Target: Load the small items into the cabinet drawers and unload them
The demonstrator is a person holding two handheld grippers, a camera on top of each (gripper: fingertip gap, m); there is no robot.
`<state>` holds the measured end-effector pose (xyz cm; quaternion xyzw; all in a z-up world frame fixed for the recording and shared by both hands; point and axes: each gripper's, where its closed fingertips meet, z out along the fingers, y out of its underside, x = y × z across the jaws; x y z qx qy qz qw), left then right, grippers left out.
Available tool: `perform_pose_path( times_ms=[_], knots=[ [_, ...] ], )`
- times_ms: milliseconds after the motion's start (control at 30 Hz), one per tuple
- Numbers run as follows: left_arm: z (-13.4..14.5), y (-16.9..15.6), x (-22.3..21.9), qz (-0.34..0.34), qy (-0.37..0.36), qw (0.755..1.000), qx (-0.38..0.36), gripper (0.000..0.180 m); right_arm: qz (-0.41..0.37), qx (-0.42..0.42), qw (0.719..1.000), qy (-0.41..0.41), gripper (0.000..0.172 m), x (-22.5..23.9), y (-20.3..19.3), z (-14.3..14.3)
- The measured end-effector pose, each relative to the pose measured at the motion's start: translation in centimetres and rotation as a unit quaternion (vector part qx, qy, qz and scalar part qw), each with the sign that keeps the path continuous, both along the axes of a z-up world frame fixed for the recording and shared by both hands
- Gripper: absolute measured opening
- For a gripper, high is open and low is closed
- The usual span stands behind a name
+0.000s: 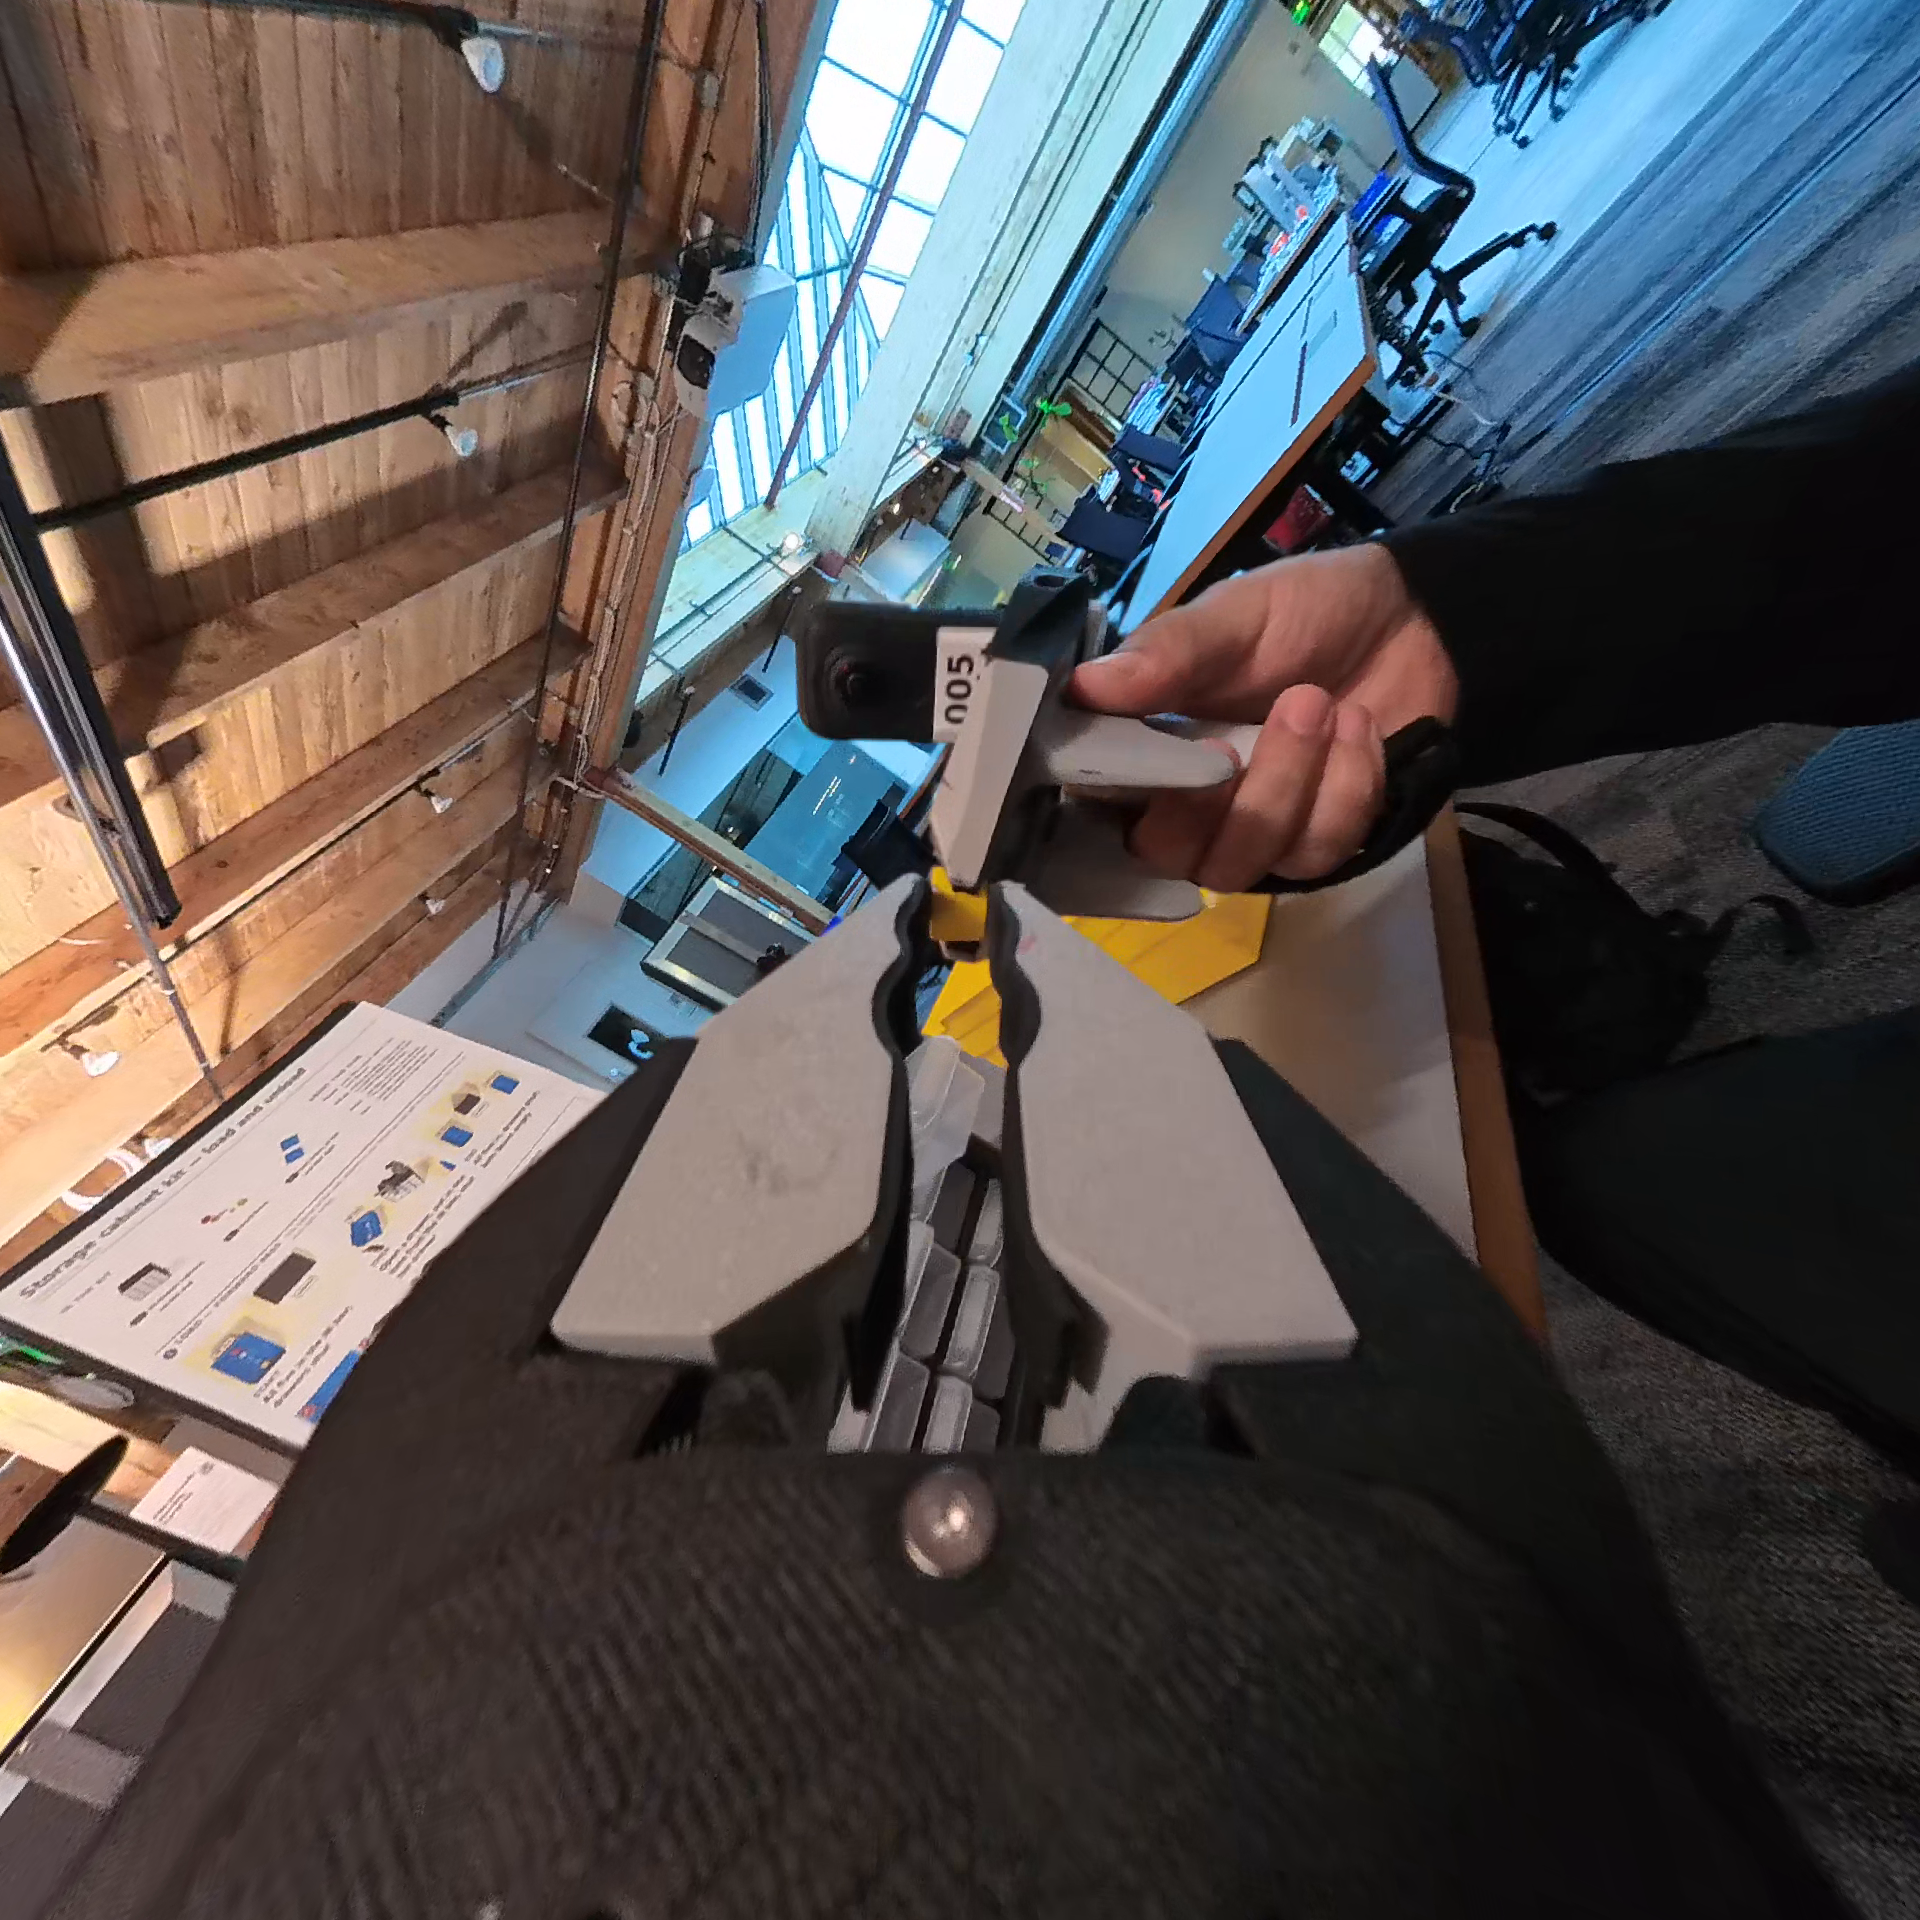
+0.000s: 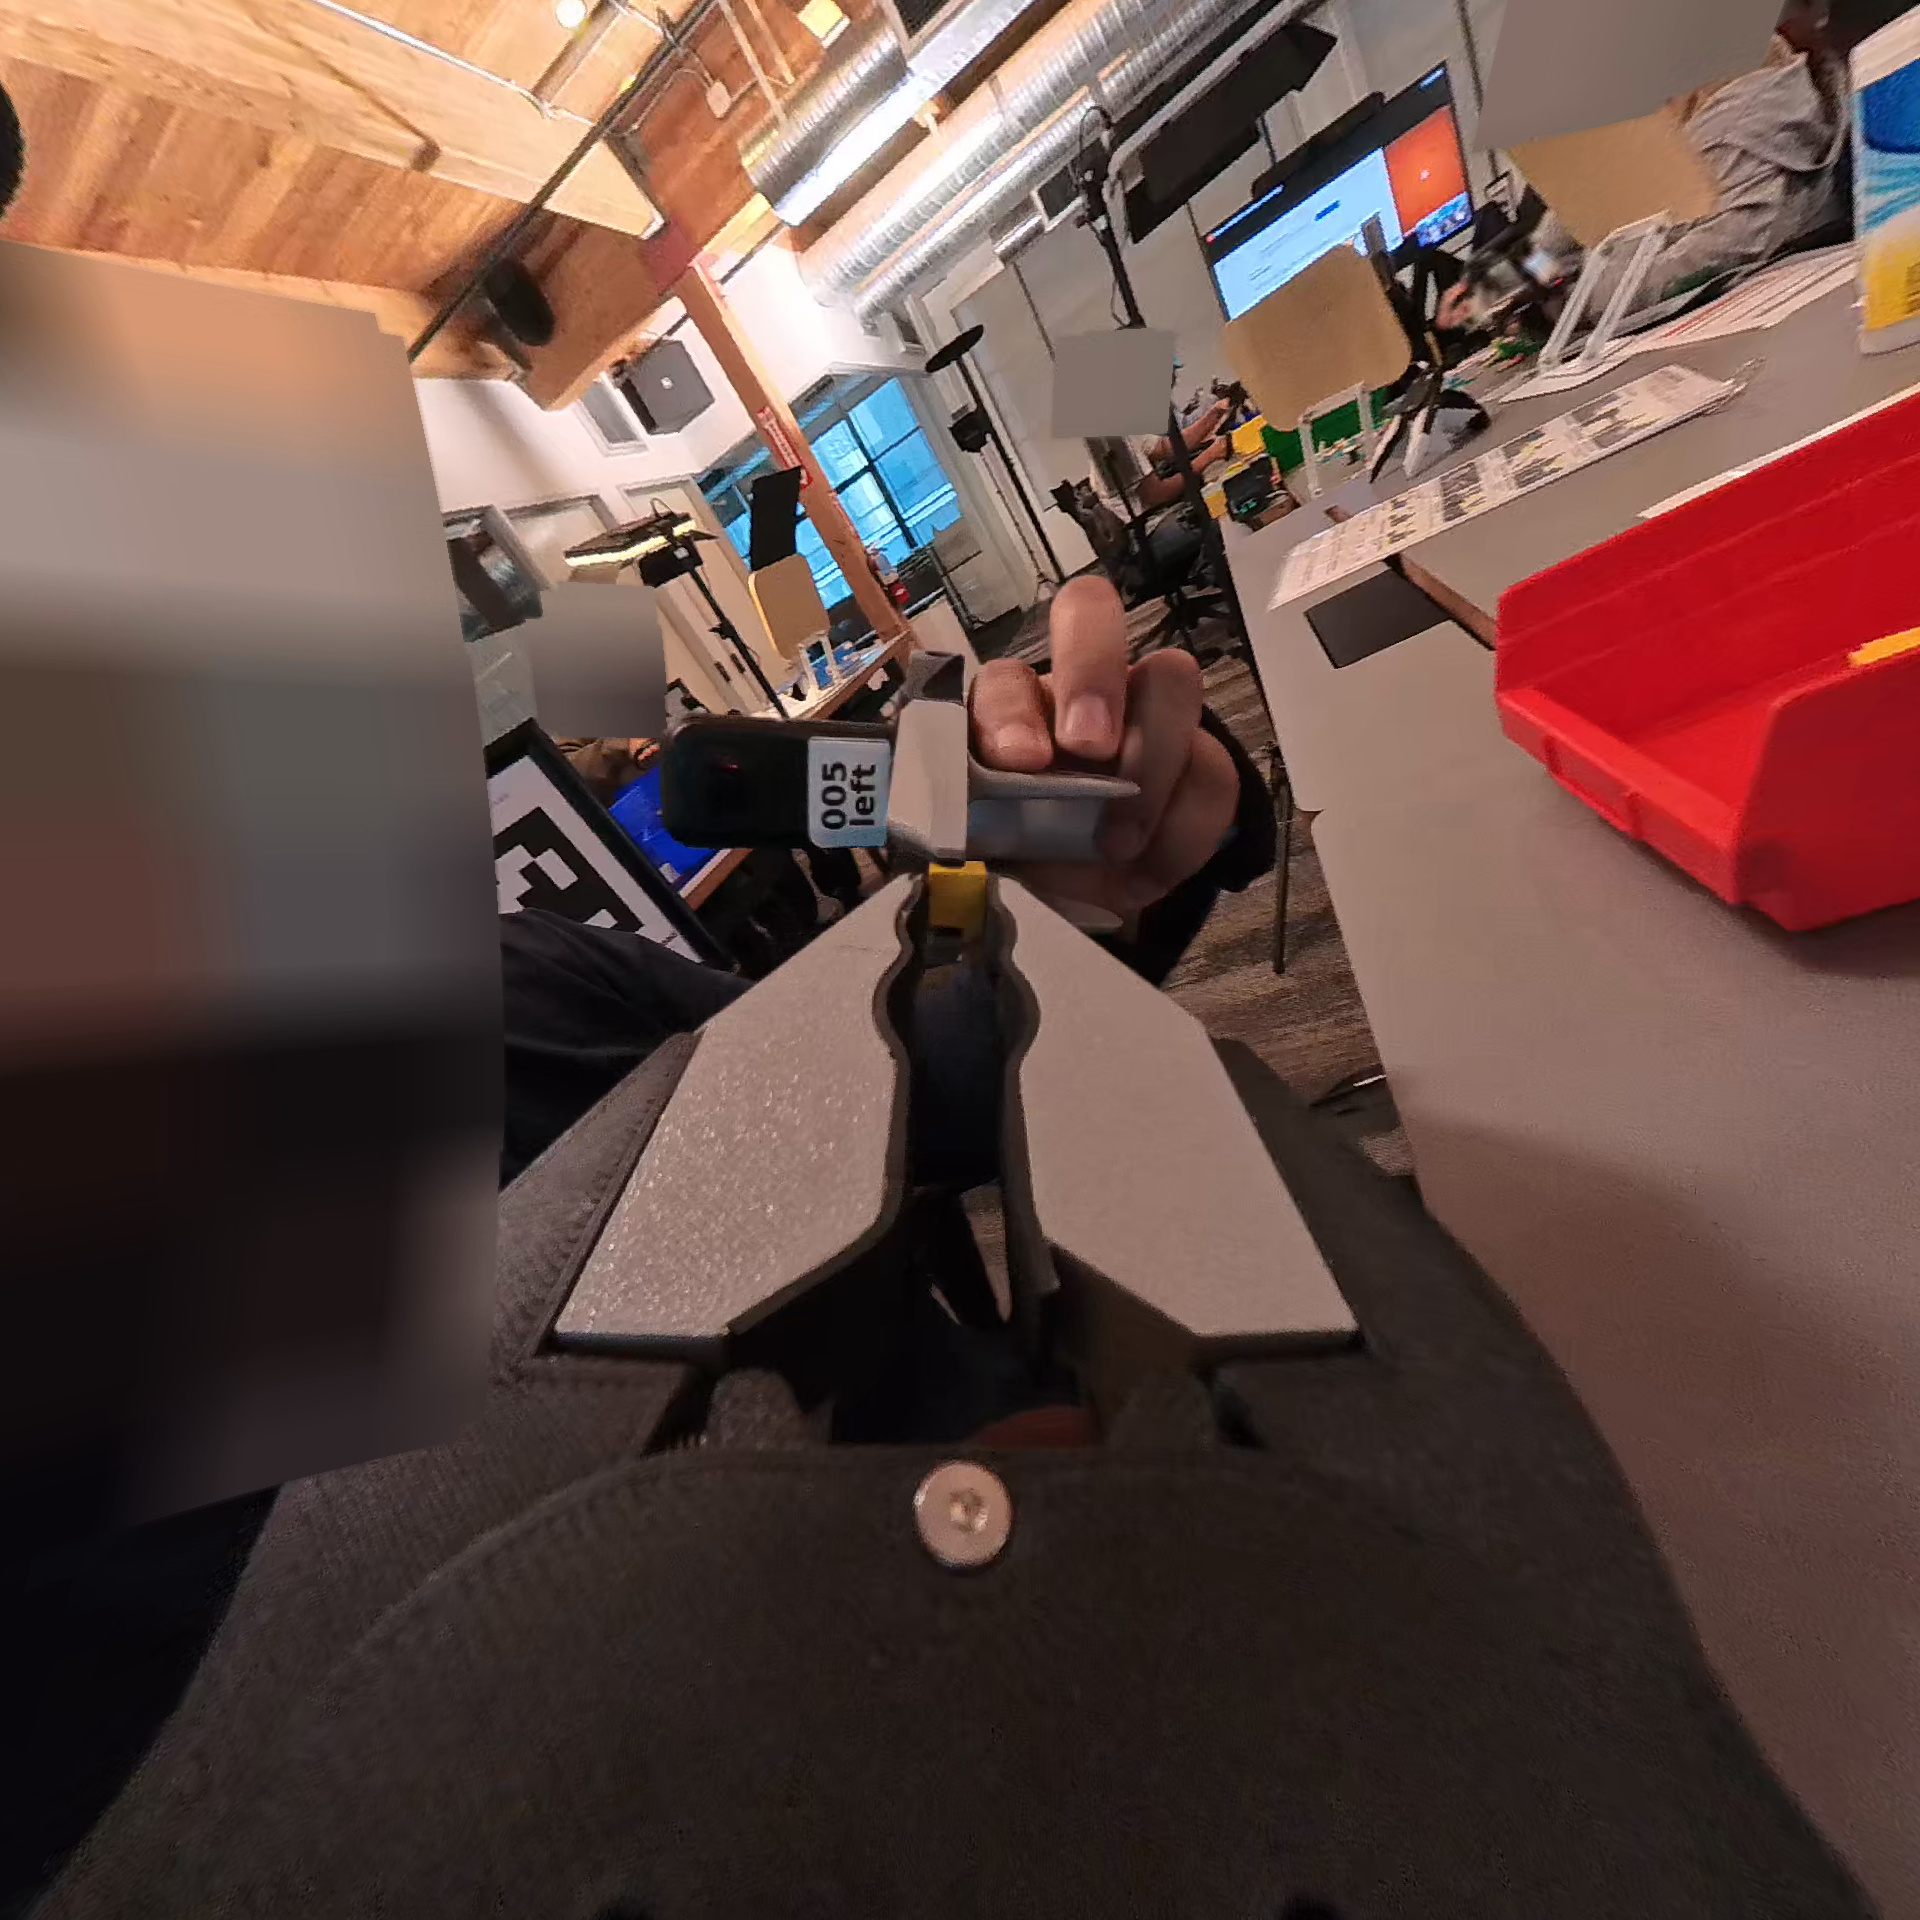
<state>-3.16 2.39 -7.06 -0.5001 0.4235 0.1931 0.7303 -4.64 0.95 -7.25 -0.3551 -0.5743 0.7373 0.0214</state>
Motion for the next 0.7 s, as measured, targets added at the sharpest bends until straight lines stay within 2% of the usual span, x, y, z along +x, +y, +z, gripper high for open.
perform_pose_path(
  times_ms=[33, 133, 233, 333, 433, 500, 567, 700],
  knots=[
    [0.0, 0.1, -0.2, 0.005, -0.004, 1.000, -0.002, 0.008, -0.010, 0.004, 1.000, 0.001, 0.007, -0.1, 0.4, 0.0],
    [0.7, -0.2, -1.3, 0.019, -0.029, 0.999, 0.003, 0.000, -0.067, 0.011, 0.998, 0.006, 0.006, -0.6, 3.0, 0.2],
    [2.0, -0.5, -3.6, 0.056, -0.064, 0.996, -0.004, 0.000, -0.203, 0.043, 0.978, 0.004, 0.007, -1.8, 8.5, -0.1],
    [3.3, 0.0, -7.9, 0.157, -0.134, 0.978, -0.022, 0.000, -0.386, 0.136, 0.912, 0.017, 0.007, -2.1, 15.4, -0.4],
    [1.9, 0.5, -11.7, 0.256, -0.186, 0.945, -0.084, 0.000, -0.499, 0.195, 0.844, 0.031, 0.006, -1.8, 20.1, 0.1],
    [1.5, 0.4, -12.5, 0.270, -0.194, 0.939, -0.091, 0.000, -0.538, 0.230, 0.811, 0.016, 0.007, -2.5, 22.4, -0.3],
    [1.3, 0.2, -13.0, 0.271, -0.209, 0.934, -0.102, 0.000, -0.550, 0.271, 0.790, -0.012, 0.006, -4.0, 24.1, -1.2],
    [1.7, -1.1, -14.8, 0.302, -0.211, 0.925, -0.092, 0.000, -0.525, 0.316, 0.787, -0.072, 0.007, -7.7, 25.8, -3.2]
  ],
)
